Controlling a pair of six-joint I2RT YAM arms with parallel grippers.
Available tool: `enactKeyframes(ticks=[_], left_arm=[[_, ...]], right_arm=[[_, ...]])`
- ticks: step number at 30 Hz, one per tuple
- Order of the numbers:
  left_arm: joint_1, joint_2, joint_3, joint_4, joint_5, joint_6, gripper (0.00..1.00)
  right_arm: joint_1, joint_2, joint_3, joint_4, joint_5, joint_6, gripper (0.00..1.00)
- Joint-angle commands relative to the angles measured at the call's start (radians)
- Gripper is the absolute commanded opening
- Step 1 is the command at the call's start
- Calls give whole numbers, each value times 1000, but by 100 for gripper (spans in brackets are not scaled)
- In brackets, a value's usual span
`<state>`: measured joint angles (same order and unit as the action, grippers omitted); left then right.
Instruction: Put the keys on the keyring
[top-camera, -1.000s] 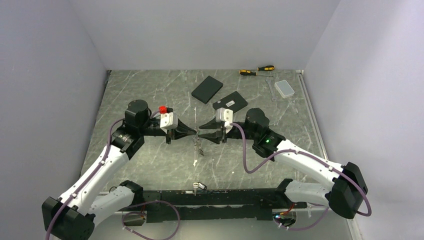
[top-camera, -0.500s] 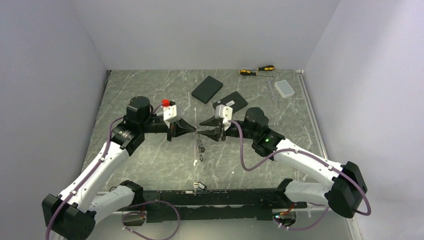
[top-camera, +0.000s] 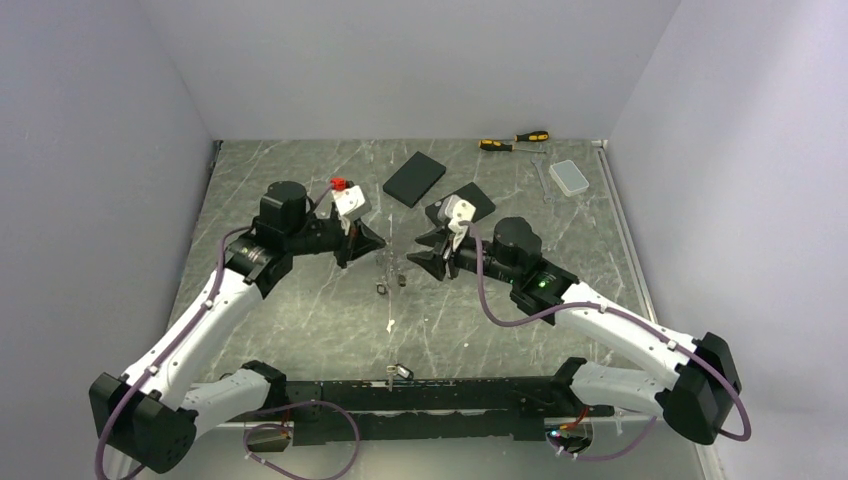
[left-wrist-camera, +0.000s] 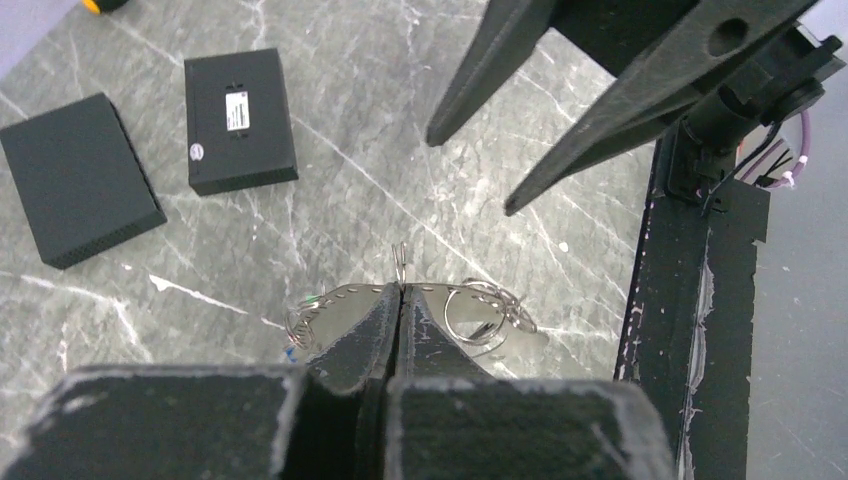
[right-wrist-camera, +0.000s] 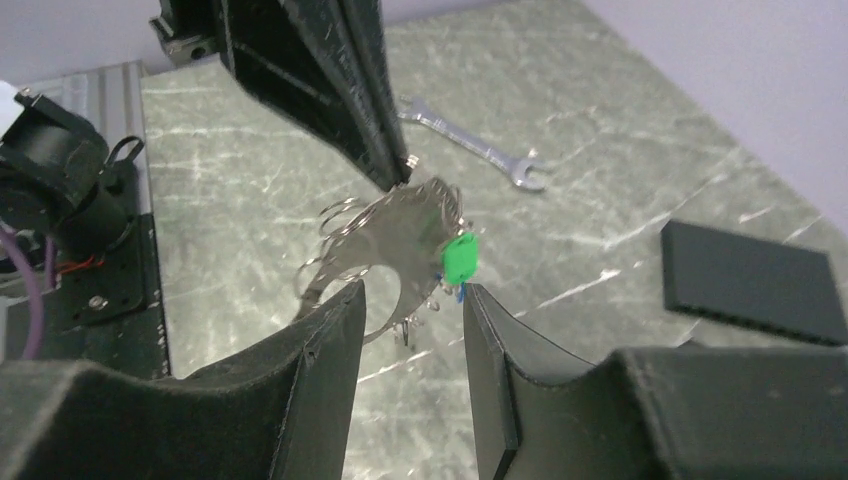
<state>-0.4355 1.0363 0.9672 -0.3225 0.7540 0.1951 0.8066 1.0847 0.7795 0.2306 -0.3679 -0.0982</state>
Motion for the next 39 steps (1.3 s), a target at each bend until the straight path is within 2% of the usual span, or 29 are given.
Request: enactKeyframes(ticks=[1, 6, 11, 15, 22, 28, 39], left_arm=[[-3, 25, 71, -25, -99, -36, 0], [5, 64, 86, -39, -330, -96, 0], [32, 87, 96, -27, -519, -188, 0], [44, 77, 94, -29, -539, -189, 0], [55, 54, 92, -55, -554, -143, 0], [56, 58, 100, -75, -639, -140, 0], [57, 39, 90, -66, -641, -128, 0]], right_arm=[[3, -9, -3, -101, 11, 109, 45], [15, 7, -70, -64, -125, 202, 45], [113, 44, -97, -154, -104, 114, 45], [185, 81, -143, -173, -146, 12, 45], [235, 167, -242, 19, -191, -98, 45], [268, 257, -248, 109, -190, -147, 44], [302, 341, -265, 94, -138, -239, 42]])
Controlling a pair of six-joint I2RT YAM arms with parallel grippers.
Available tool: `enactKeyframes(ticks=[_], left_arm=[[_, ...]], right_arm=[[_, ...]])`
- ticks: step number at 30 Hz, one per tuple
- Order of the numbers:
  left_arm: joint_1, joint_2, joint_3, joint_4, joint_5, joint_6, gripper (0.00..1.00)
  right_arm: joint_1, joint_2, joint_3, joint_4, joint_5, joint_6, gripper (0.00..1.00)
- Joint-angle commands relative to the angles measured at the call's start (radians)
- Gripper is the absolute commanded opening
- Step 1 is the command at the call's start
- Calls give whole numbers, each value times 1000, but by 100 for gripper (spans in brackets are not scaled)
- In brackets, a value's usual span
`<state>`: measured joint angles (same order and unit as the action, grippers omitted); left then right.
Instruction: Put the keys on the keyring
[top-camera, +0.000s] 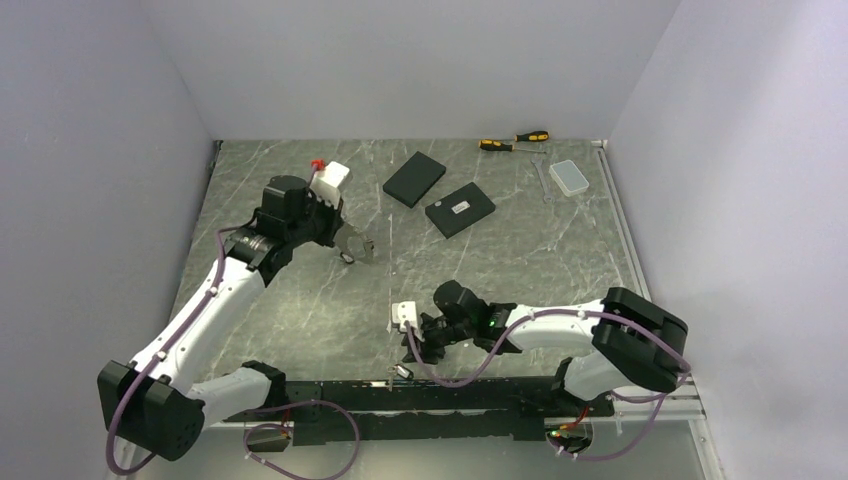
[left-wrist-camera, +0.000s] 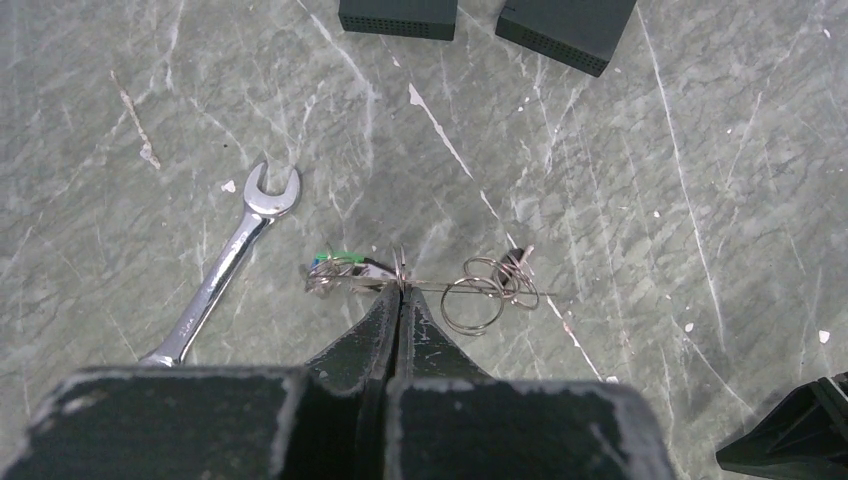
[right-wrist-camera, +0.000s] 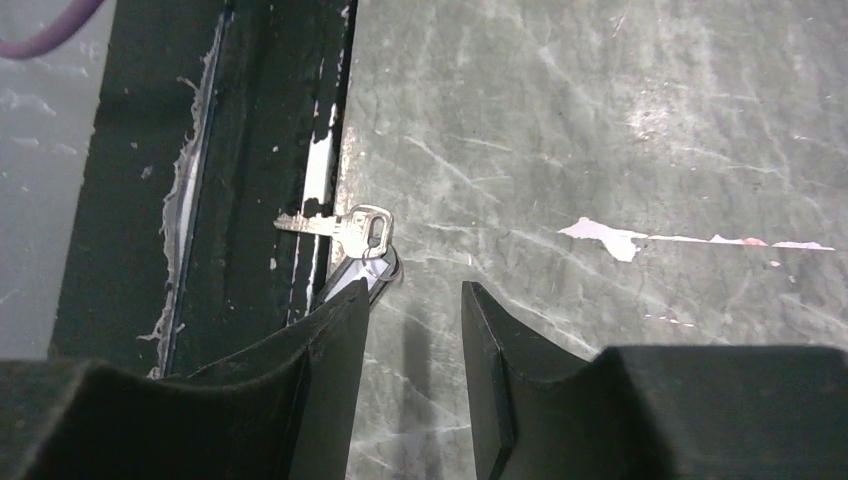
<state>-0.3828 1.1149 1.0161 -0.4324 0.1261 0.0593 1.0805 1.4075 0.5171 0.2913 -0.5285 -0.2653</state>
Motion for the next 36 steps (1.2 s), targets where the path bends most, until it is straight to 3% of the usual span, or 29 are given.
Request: enactKeyframes(ticks=[1, 15, 36], left_arm=[[4, -41, 40, 45, -12, 8, 0], [4, -55, 35, 54, 9, 11, 0], [4, -56, 36, 53, 29, 13, 0]], right_arm=[[36, 23, -3, 32, 32, -79, 42], [91, 37, -19, 46, 139, -145, 43], [114, 75, 33, -12, 128, -206, 43]])
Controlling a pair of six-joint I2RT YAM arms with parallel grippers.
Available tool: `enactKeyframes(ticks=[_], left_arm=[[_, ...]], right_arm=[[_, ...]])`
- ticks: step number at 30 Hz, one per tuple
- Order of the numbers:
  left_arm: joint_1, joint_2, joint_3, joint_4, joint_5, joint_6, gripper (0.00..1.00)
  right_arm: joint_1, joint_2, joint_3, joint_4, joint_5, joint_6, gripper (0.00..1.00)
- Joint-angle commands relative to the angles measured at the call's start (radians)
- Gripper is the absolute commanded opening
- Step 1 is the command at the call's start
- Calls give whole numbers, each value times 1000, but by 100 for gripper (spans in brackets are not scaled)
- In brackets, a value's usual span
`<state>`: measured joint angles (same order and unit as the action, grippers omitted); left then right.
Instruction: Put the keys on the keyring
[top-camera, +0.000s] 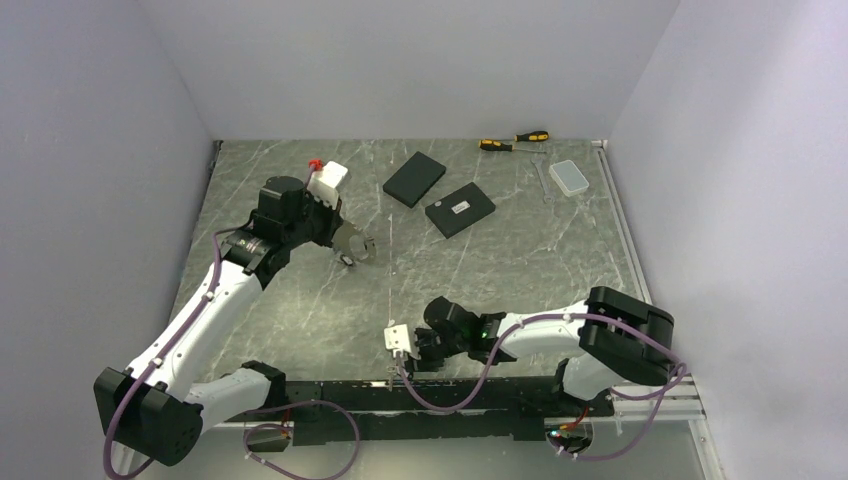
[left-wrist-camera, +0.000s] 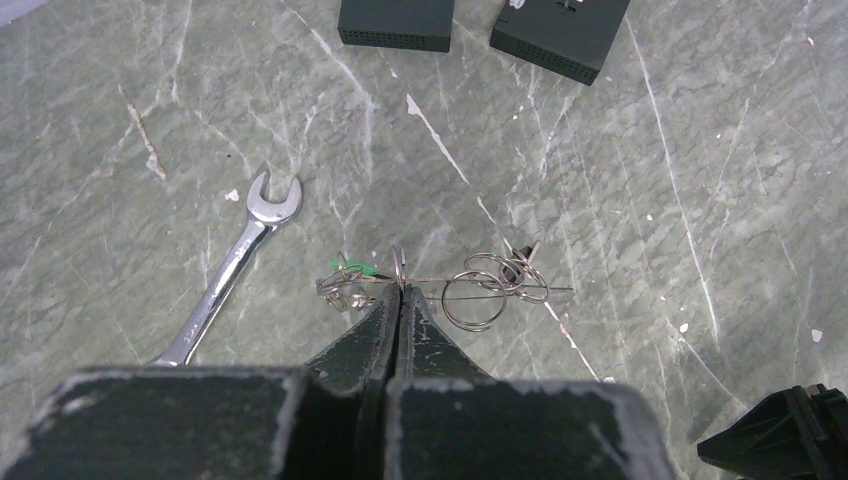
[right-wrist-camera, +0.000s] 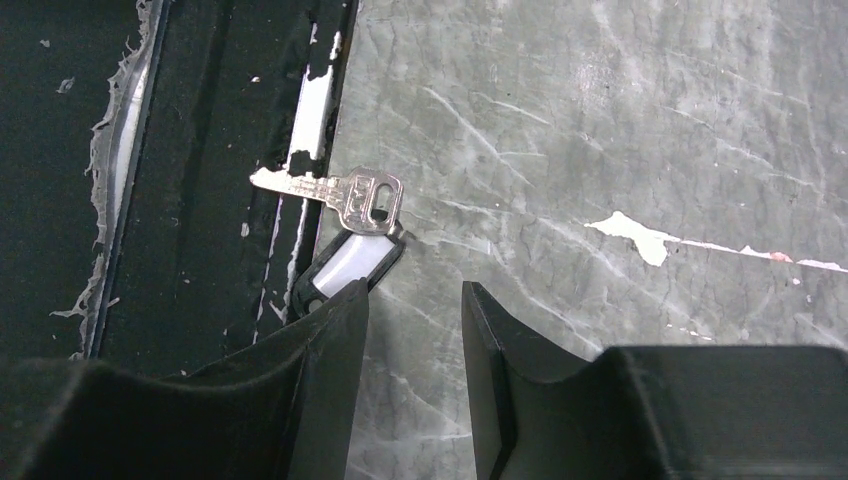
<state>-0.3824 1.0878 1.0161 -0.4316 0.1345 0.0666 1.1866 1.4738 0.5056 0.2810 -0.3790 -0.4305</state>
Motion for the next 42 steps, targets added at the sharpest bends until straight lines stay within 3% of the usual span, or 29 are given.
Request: enactKeyframes(ticks=[1, 18, 30, 42], left_arm=[[4, -28, 36, 50, 20, 6, 0], [4, -34, 35, 51, 19, 8, 0], [4, -38, 33, 51, 17, 10, 0], [4, -37, 33, 50, 16, 10, 0]], right_arm=[[8, 12, 50, -6, -26, -44, 43], [7, -10, 62, 15, -47, -53, 43], [-23, 41, 150, -46, -179, -62, 50], [-49, 133, 220, -117, -270, -73, 50]])
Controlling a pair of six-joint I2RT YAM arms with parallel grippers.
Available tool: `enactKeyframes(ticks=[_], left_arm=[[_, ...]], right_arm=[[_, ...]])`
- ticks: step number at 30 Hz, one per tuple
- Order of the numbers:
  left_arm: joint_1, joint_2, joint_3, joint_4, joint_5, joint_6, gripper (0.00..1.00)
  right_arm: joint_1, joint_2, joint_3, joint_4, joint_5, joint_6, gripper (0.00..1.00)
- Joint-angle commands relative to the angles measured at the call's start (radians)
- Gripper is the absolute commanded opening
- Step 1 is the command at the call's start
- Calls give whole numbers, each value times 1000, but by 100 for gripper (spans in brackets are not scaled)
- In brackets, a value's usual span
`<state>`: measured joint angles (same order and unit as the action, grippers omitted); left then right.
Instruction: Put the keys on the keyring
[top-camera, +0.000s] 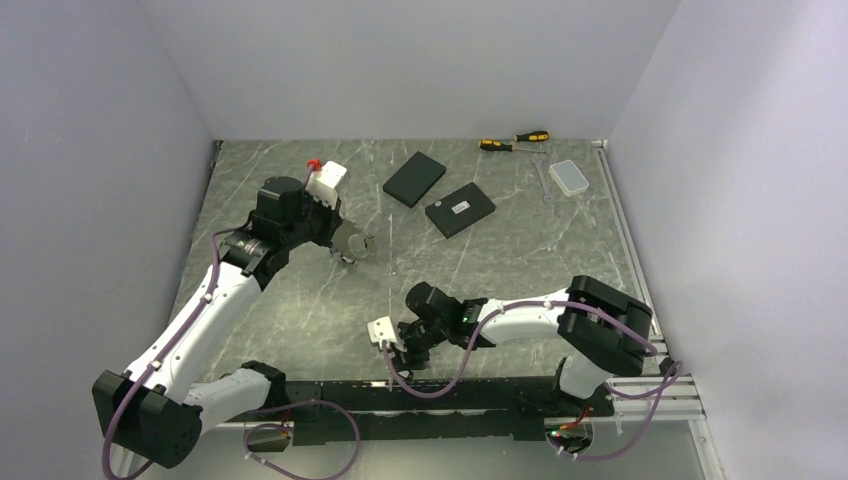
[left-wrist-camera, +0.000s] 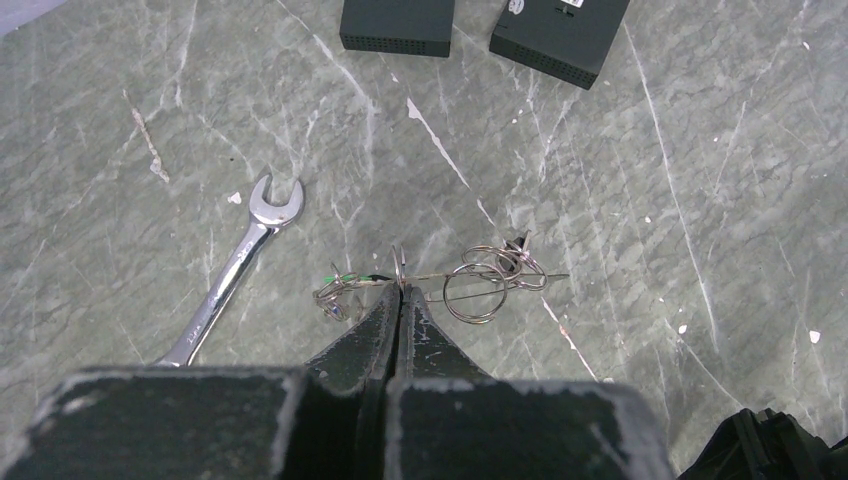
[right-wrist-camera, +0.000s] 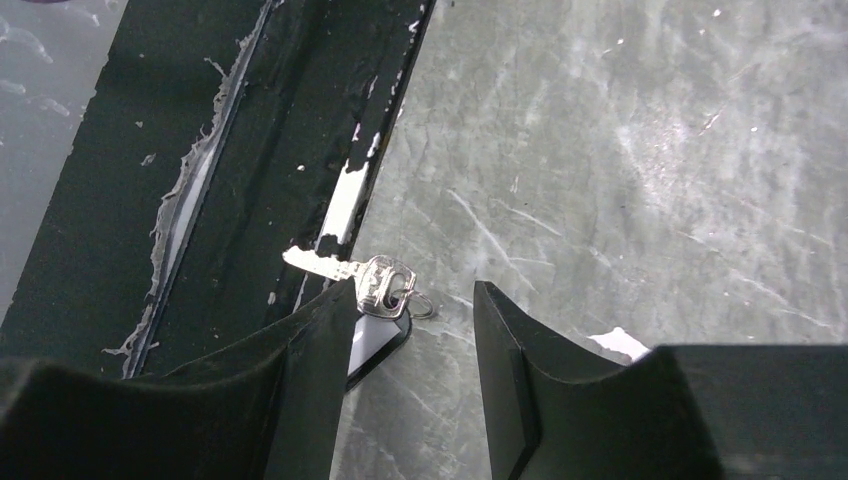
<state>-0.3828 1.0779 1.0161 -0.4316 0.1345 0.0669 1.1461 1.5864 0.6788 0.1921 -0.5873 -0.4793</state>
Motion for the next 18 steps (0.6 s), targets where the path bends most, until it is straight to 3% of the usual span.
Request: enactKeyframes(ticks=[1, 18], left_arm=[[4, -27, 33, 50, 17, 11, 0], [5, -22, 32, 49, 20, 11, 0]], right_arm=[[-11, 27, 49, -31, -67, -23, 49], [-36, 76, 76, -44, -117, -13, 38]])
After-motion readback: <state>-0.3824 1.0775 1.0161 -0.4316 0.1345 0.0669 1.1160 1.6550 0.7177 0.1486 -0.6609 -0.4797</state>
